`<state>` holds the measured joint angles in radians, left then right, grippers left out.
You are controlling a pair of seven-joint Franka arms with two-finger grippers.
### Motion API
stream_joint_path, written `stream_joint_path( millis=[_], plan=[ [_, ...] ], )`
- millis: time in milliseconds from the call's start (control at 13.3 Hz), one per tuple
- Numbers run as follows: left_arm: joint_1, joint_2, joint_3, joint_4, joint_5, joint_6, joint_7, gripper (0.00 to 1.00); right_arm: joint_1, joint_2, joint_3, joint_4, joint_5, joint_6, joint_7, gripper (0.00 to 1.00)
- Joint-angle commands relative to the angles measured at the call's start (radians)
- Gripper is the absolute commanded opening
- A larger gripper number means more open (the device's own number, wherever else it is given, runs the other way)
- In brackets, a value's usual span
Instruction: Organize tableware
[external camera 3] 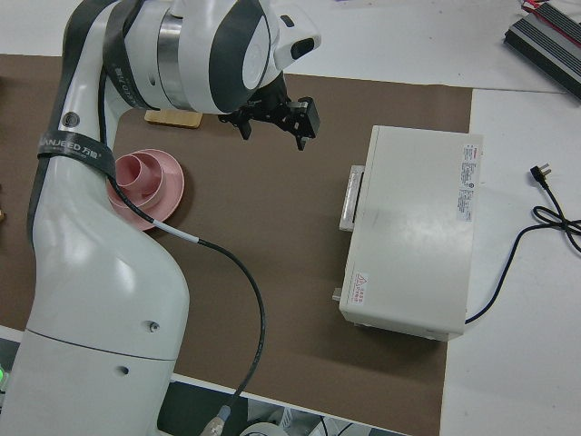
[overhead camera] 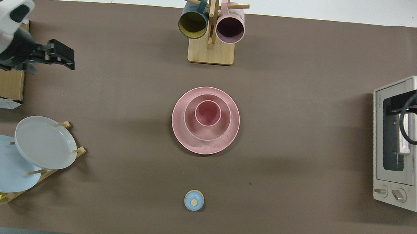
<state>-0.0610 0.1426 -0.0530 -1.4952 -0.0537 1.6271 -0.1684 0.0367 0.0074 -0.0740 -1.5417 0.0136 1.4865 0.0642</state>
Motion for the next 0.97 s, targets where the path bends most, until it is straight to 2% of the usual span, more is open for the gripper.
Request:
stream_joint_path(
  millis=[0, 150, 225, 450, 675, 900],
  plan=[
    [0.044, -0.060, -0.008, -0.071, -0.006, -0.023, 0.098, 1.00, -0.011, -0.015, 0.000, -0.015, 0.006, 0.003, -0.023, 1.00],
    [0.041, -0.135, -0.008, -0.164, 0.014, -0.007, 0.092, 1.00, -0.011, -0.015, 0.000, -0.015, 0.006, 0.003, -0.023, 1.00],
    [0.041, -0.147, -0.008, -0.172, 0.023, -0.007, 0.098, 1.00, -0.011, -0.015, 0.000, -0.015, 0.006, 0.003, -0.023, 1.00],
    [0.024, -0.143, -0.008, -0.154, 0.052, -0.030, 0.089, 1.00, -0.011, -0.015, 0.000, -0.015, 0.006, 0.003, -0.023, 1.00],
    [-0.028, -0.147, 0.016, -0.083, 0.051, -0.194, 0.093, 1.00, -0.011, -0.015, 0.000, -0.015, 0.006, 0.003, -0.023, 1.00],
    [-0.017, -0.198, 0.021, -0.143, 0.043, -0.190, 0.092, 1.00, -0.011, -0.015, 0.000, -0.015, 0.006, 0.001, -0.023, 1.00]
  ],
)
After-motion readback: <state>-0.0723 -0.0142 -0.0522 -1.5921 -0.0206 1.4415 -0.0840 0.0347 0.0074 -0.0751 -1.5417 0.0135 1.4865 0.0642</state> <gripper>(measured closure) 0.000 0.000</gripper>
